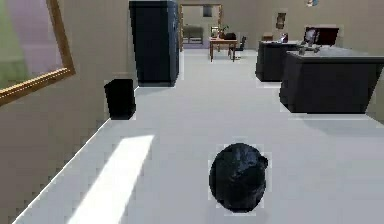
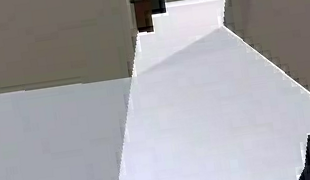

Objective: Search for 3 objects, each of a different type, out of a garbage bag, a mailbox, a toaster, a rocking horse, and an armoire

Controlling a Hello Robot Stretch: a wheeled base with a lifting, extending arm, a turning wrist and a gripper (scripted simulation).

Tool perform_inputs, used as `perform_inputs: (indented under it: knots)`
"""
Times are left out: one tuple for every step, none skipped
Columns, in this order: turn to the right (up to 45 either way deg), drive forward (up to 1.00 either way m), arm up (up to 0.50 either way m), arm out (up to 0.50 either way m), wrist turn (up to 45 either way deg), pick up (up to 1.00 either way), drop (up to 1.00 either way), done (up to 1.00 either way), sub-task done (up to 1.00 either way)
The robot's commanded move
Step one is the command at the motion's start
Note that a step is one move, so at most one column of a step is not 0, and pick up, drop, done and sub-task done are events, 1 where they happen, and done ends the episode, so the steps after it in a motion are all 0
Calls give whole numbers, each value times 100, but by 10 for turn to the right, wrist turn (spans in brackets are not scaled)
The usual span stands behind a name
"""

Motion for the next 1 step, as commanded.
perform_inputs:
  knots:
    - [0, 45, 0, 0, 0, 0, 0, 0, 0]
